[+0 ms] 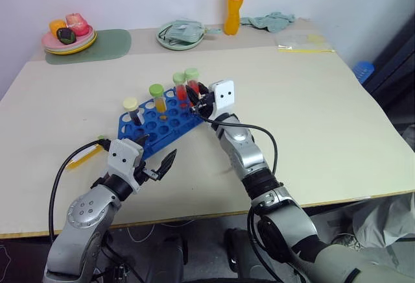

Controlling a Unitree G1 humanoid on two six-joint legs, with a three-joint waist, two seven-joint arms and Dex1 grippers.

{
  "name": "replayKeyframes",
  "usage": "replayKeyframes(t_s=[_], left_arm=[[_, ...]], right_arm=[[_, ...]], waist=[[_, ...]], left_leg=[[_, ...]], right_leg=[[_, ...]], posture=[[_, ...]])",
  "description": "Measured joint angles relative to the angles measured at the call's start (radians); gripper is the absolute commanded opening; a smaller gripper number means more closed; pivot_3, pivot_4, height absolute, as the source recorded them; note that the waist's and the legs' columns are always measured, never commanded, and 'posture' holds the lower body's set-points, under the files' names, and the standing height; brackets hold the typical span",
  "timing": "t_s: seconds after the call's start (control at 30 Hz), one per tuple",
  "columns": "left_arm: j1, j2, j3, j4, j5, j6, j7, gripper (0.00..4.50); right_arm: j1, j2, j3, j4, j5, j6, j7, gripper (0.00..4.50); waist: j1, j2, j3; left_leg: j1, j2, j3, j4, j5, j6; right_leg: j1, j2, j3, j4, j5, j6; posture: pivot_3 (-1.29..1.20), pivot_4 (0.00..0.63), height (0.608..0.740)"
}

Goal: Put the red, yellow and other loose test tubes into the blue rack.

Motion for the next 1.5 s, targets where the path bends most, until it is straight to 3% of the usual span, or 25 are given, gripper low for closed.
replayKeyframes(t_s=[0.23, 0.43, 0.53, 0.7, 0.8, 0.9, 1.0, 1.17, 1.27, 1.4, 1.5], left_arm=[[0.006, -0.003, 0.018, -0.038, -0.024, 0.050, 0.026, 4.50], [0.022, 0.054, 0.126, -0.065, -0.088, 0.144, 0.027, 4.50], [0.009, 0.115, 0.288, -0.069, -0.227, 0.264, 0.018, 4.50], [-0.022, 0.401, 0.550, 0.005, -0.393, 0.458, -0.095, 4.50], [-0.044, 0.616, 0.563, 0.140, -0.390, 0.539, -0.196, 4.50], [-0.112, 0.861, 0.423, 0.328, -0.353, 0.613, -0.322, 4.50], [-0.315, 0.979, 0.169, 0.561, -0.254, 0.554, -0.465, 4.50], [-0.680, 0.898, -0.237, 0.864, -0.013, 0.417, -0.689, 4.50], [-0.820, 0.833, -0.402, 1.010, 0.130, 0.341, -0.806, 4.50], [-0.927, 0.766, -0.512, 1.194, 0.282, 0.234, -0.895, 4.50], [-0.995, 0.717, -0.547, 1.299, 0.355, 0.169, -0.929, 3.69]], right_arm=[[0.013, 0.001, -0.008, -0.027, 0.020, 0.001, 0.061, 4.05], [0.019, -0.001, -0.010, -0.137, 0.029, 0.033, 0.079, 4.05], [0.039, -0.031, -0.008, -0.225, 0.042, 0.078, 0.114, 4.05], [0.074, -0.130, -0.006, -0.352, 0.075, 0.173, 0.212, 4.05], [0.098, -0.202, 0.015, -0.422, 0.094, 0.240, 0.304, 4.05], [0.138, -0.278, 0.055, -0.498, 0.107, 0.287, 0.406, 4.05], [0.190, -0.321, 0.105, -0.563, 0.113, 0.318, 0.484, 4.05], [0.252, -0.352, 0.142, -0.640, 0.113, 0.357, 0.516, 4.05], [0.292, -0.393, 0.159, -0.711, 0.116, 0.391, 0.545, 4.05], [0.340, -0.478, 0.164, -0.791, 0.153, 0.467, 0.612, 4.05], [0.358, -0.517, 0.164, -0.837, 0.177, 0.517, 0.640, 4.12]], waist=[[0.001, 0.000, 0.000], [0.001, 0.000, 0.000], [0.001, 0.000, 0.000], [0.001, 0.000, 0.000], [-0.001, 0.000, 0.001], [0.000, 0.000, 0.002], [0.000, 0.002, 0.002], [0.001, 0.002, 0.003], [0.004, 0.001, 0.002], [0.003, -0.001, 0.003], [0.002, -0.001, 0.003]], left_leg=[[0.000, 0.000, 0.000, 0.000, 0.000, 0.000], [0.000, 0.000, 0.000, 0.000, 0.000, 0.000], [0.000, 0.000, -0.001, 0.000, 0.000, 0.000], [0.000, 0.000, -0.001, 0.000, 0.000, 0.000], [0.001, 0.000, -0.001, -0.001, 0.000, 0.000], [0.001, 0.000, -0.001, -0.001, 0.000, 0.000], [0.001, 0.000, -0.001, -0.002, 0.000, 0.000], [-0.001, 0.001, 0.000, -0.001, 0.001, -0.001], [-0.002, 0.000, 0.000, 0.000, 0.001, -0.001], [-0.002, 0.000, 0.000, 0.000, 0.001, -0.001], [-0.002, 0.000, 0.000, 0.000, 0.000, 0.000]], right_leg=[[0.000, 0.000, 0.000, 0.000, 0.000, 0.000], [0.000, 0.000, 0.000, 0.000, 0.000, 0.000], [0.000, 0.000, -0.001, 0.000, 0.000, 0.000], [0.000, 0.000, -0.001, 0.000, 0.000, 0.000], [0.000, 0.001, -0.001, 0.000, -0.001, -0.001], [0.000, 0.002, -0.002, 0.000, -0.002, -0.002], [0.000, 0.002, -0.001, 0.000, -0.002, -0.002], [-0.002, 0.003, -0.001, 0.002, -0.002, -0.002], [-0.002, 0.002, -0.001, 0.001, -0.002, -0.002], [-0.002, 0.002, -0.001, 0.001, -0.002, -0.002], [-0.002, 0.002, -0.001, 0.002, -0.002, -0.002]], posture=[[0.00, 0.150, 0.740], [0.00, 0.150, 0.740], [0.00, 0.150, 0.740], [0.00, 0.150, 0.740], [0.00, 0.150, 0.740], [0.00, 0.150, 0.740], [0.00, 0.150, 0.740], [0.00, 0.150, 0.740], [0.00, 0.150, 0.740], [0.00, 0.150, 0.740], [0.00, 0.150, 0.740]])
